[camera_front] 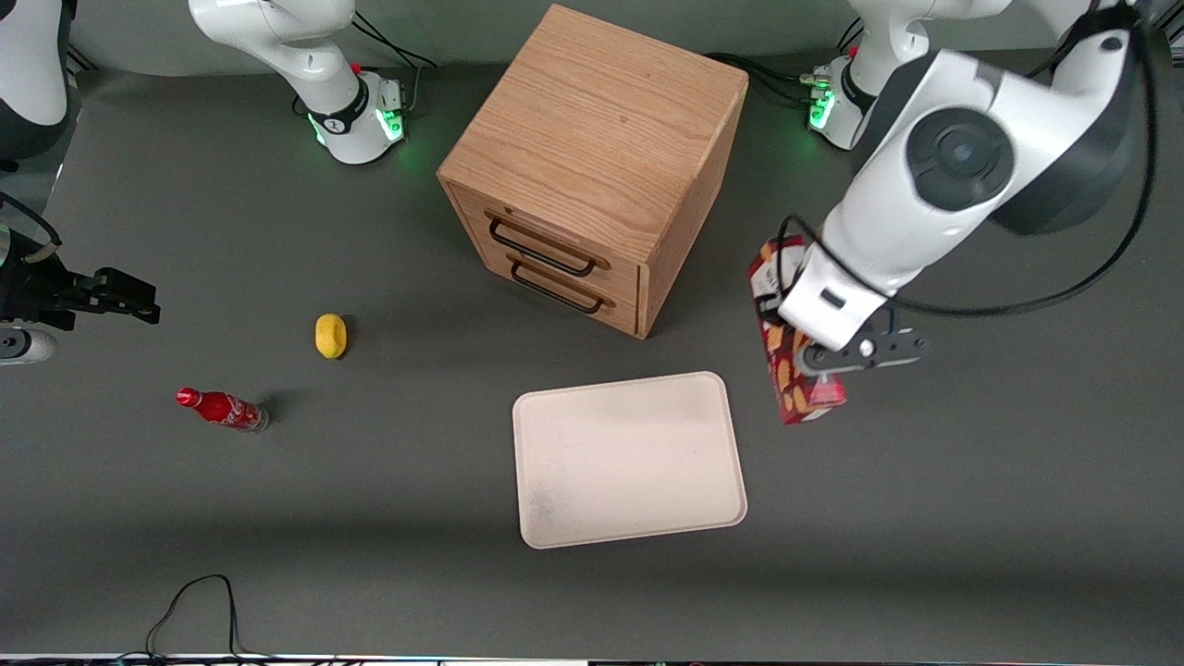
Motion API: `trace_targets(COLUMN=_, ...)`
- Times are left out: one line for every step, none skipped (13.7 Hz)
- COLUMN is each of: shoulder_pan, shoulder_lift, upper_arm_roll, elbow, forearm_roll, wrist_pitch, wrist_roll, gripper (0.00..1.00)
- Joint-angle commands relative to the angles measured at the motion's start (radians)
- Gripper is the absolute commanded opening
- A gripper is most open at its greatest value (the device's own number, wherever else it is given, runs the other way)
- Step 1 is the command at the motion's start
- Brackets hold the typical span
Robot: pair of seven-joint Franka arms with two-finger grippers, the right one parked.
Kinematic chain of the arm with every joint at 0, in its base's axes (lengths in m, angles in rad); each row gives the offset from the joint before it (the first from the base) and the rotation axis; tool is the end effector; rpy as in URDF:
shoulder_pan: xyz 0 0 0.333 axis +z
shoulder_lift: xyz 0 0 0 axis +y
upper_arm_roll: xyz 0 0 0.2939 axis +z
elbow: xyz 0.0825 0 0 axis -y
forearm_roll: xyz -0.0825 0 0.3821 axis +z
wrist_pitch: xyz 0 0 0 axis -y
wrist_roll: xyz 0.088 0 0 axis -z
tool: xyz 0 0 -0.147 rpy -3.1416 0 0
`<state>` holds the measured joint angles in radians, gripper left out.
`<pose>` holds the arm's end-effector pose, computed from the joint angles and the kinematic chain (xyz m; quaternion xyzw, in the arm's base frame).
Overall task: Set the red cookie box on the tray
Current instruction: 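Lower the upright box onto the white tray's corner with the left gripper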
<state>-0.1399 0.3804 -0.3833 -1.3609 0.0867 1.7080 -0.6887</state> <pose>0.5905 -0.2882 0.4562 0.9957 0.0888 -0.0179 0.0202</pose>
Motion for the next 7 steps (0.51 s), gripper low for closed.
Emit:
trace_targets(shoulder_pan=-0.055, shoulder_lift=0.181, upper_arm_roll=0.011, elbow=0.199, forearm_roll=0.068, wrist_pitch=-0.002, wrist_roll=-0.115, gripper=0.00)
trace_targets(shoulder_pan=-0.070, shoulder_lift=0.211, upper_arm_roll=0.012, elbow=0.212, forearm_roll=0.090, wrist_pitch=0.019, wrist_roll=-0.132, gripper=0.00)
trace_targets(shoulder_pan=-0.076, shoulder_lift=0.231, upper_arm_roll=0.012, elbow=0.210, forearm_roll=0.108, wrist_pitch=0.047, wrist_roll=-0.146, gripper=0.00)
trace_targets(shoulder_pan=-0.079, shoulder_lift=0.253, upper_arm_roll=0.012, elbow=0.206, forearm_roll=0.122, wrist_pitch=0.068, wrist_roll=-0.149, gripper=0.00)
trace_targets(shoulder_pan=-0.081, shoulder_lift=0.274, upper_arm_roll=0.012, elbow=0.204, forearm_roll=0.139, wrist_pitch=0.080, wrist_roll=-0.143, gripper=0.00)
trace_targets(shoulder_pan=-0.083, shoulder_lift=0.297, upper_arm_roll=0.012, elbow=0.203, forearm_roll=0.166, wrist_pitch=0.100, wrist_roll=-0.141, gripper=0.00)
trace_targets(shoulder_pan=-0.087, shoulder_lift=0.311, upper_arm_roll=0.012, elbow=0.191, forearm_roll=0.182, wrist_pitch=0.122, wrist_roll=-0.137, gripper=0.00)
